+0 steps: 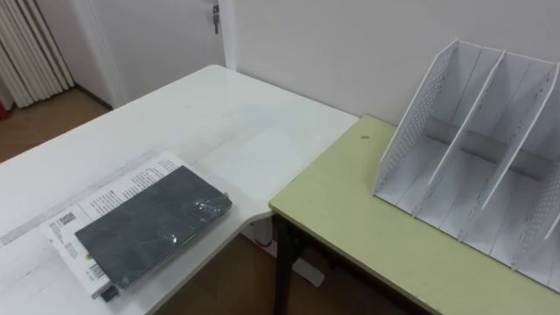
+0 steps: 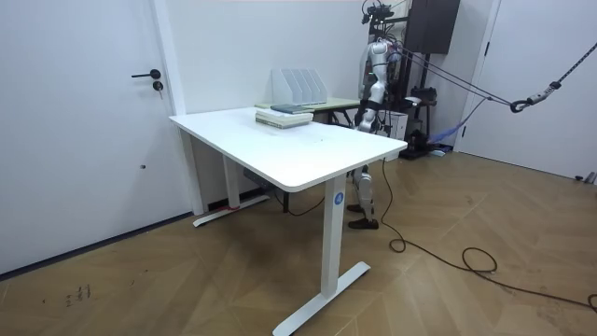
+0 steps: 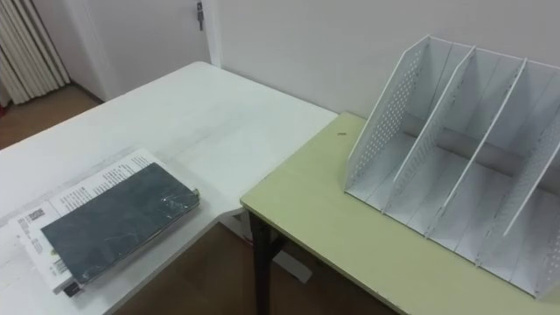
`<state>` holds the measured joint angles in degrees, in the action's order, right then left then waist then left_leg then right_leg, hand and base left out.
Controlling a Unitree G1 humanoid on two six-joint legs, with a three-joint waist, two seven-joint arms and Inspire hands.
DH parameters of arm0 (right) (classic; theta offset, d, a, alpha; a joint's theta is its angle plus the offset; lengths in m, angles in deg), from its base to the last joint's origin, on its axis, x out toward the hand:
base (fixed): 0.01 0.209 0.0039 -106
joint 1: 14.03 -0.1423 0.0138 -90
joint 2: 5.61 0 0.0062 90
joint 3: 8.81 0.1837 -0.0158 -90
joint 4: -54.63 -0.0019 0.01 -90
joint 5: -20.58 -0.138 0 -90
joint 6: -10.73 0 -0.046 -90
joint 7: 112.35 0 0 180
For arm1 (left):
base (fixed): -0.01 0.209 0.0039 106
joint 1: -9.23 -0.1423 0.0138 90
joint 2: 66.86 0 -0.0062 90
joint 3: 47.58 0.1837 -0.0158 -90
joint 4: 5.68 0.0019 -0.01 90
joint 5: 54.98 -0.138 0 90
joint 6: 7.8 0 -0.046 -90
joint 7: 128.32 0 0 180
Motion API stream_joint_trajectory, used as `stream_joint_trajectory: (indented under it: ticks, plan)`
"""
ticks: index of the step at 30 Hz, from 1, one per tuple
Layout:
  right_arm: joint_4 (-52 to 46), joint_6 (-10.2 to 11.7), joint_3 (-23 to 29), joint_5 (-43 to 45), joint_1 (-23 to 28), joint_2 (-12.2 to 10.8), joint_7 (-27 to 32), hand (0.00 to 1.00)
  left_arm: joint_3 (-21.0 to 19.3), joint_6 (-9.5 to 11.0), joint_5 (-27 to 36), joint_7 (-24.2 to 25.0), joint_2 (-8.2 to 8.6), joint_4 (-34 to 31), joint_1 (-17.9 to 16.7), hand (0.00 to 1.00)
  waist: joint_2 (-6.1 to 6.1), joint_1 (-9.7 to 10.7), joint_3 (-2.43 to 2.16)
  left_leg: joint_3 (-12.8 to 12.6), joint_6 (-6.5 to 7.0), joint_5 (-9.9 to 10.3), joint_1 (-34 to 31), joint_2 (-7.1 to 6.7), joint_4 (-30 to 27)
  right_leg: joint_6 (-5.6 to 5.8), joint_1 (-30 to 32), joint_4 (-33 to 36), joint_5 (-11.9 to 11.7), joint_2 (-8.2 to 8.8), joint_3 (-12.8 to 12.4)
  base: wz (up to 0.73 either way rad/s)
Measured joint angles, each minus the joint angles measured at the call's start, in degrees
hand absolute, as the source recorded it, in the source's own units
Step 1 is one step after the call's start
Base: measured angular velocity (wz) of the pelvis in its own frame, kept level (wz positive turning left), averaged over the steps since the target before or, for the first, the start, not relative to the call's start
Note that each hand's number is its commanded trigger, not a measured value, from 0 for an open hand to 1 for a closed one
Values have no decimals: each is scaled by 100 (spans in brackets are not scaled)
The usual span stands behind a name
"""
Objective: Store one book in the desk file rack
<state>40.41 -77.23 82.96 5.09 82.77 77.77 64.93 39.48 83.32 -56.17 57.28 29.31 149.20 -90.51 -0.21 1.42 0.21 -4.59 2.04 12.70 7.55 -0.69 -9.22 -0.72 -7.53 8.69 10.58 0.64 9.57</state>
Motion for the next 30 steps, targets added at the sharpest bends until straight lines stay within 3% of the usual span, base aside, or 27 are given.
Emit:
stream_joint_trajectory:
  ticks: [7,12,16,23,30]
  plan:
    - [-48,116,-54,31,-13,8,-187,0,320,12,-1704,-164,86,-760,92,0,14,66,5,0,0,0,-52,-12,-4,1,81,-8,0,-6,-3,0]
    - [-42,205,-226,5,-117,8,-164,0,906,28,-1952,-379,97,-852,179,0,6,232,3,-9,1,-2,-87,-12,-8,0,91,-6,-1,-1,-11,0]
    - [-41,244,-276,4,-131,7,-161,0,1123,82,-2125,-475,152,-863,228,0,30,323,-8,-37,1,-2,-91,-11,-8,0,99,-8,0,-4,-44,-1]
    - [-42,368,-473,0,-157,0,-164,0,1652,191,-2957,-509,137,-1033,326,0,80,448,0,-53,2,-3,-90,-10,-24,1,129,-2,-1,4,-75,-1]
    - [-43,357,-512,9,-184,6,-236,0,2266,172,-3964,-540,140,-1658,446,0,82,495,16,-55,2,-3,-82,-7,-36,0,132,0,-6,6,-124,-2]
